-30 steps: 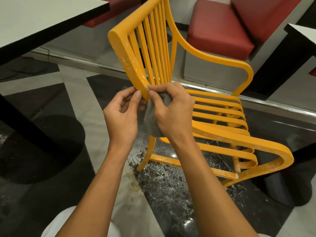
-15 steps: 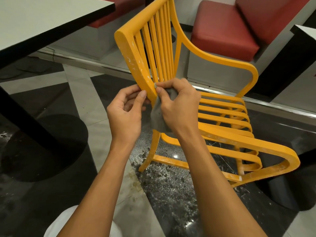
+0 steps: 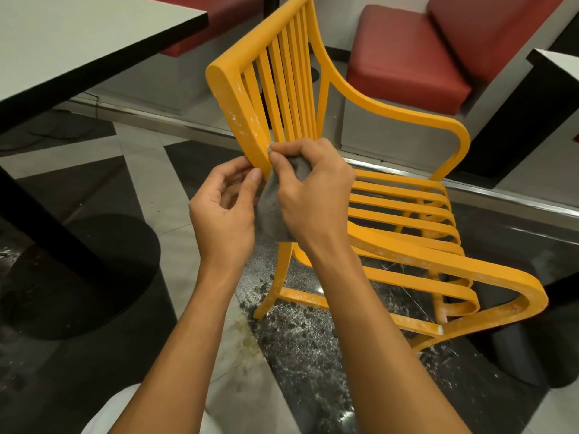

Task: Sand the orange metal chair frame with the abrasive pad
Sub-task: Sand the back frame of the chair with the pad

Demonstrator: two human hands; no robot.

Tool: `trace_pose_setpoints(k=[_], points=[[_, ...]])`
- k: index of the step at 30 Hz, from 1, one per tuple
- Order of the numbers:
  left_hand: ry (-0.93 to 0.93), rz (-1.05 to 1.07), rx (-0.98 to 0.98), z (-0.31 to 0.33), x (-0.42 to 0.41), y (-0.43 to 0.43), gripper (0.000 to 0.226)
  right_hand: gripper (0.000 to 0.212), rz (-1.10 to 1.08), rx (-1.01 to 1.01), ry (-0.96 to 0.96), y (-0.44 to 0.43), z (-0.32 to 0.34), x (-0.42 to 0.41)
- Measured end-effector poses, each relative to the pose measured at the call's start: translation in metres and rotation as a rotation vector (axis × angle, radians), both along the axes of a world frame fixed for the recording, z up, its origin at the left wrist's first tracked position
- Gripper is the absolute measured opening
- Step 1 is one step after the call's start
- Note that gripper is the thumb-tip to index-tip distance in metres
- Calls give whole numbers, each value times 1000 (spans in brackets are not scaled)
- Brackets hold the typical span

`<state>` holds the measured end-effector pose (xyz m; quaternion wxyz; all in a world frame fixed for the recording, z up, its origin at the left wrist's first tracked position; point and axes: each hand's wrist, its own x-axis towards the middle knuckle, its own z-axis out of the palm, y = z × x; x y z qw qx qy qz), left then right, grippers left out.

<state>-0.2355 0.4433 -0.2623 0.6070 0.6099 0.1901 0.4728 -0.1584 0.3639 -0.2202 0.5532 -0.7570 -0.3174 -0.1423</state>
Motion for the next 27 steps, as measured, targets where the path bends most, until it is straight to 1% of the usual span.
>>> trace_pose_setpoints(k=[3, 6, 8, 11, 13, 17, 22, 25, 27], points=[[-6, -10, -4, 0, -1, 1, 25, 9, 30, -31, -42, -15, -9, -3], [-5, -1, 5, -1, 0, 1, 25, 8, -16, -50, -20, -14, -10, 3], [-13, -1, 0, 0, 0, -1, 25, 8, -30, -27, -15, -3, -3, 5], [-33, 2, -12, 2, -1, -1, 24, 9, 12, 27, -26, 3, 1, -3], [-25, 10, 3, 2, -2, 0, 24, 10, 35, 7, -36, -6, -4, -5], [1, 20, 21, 1, -2, 2, 25, 9, -18, -51, 22, -12, -7, 1], [-26, 27, 13, 6, -4, -1, 27, 7, -21, 34, -8, 15, 11, -2], [-33, 45, 41, 8, -5, 1, 26, 10, 26, 65, -6, 4, 3, -5], [-25, 50, 62, 8, -5, 3, 26, 10, 10, 32, 13, -6, -6, -6]])
